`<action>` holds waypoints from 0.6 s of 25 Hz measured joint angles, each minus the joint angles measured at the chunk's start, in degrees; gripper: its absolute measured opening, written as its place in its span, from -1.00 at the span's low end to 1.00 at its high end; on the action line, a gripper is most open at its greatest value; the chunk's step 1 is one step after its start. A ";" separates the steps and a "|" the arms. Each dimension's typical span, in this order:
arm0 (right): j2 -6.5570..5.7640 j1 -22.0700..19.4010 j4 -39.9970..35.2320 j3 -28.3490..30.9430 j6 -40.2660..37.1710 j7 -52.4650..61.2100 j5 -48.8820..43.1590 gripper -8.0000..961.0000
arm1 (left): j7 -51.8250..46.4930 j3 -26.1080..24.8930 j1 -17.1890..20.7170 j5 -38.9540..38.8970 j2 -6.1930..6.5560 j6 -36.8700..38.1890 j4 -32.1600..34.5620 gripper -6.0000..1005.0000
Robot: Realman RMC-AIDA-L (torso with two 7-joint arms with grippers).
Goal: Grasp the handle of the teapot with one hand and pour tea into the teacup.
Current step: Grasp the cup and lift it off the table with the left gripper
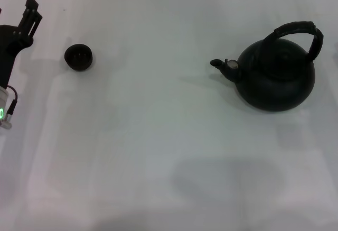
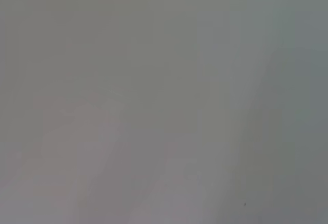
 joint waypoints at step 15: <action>0.00 0.22 0.00 0.00 0.01 0.00 0.04 0.82 | -2.15 -0.02 0.18 0.14 0.30 -0.20 0.37 0.78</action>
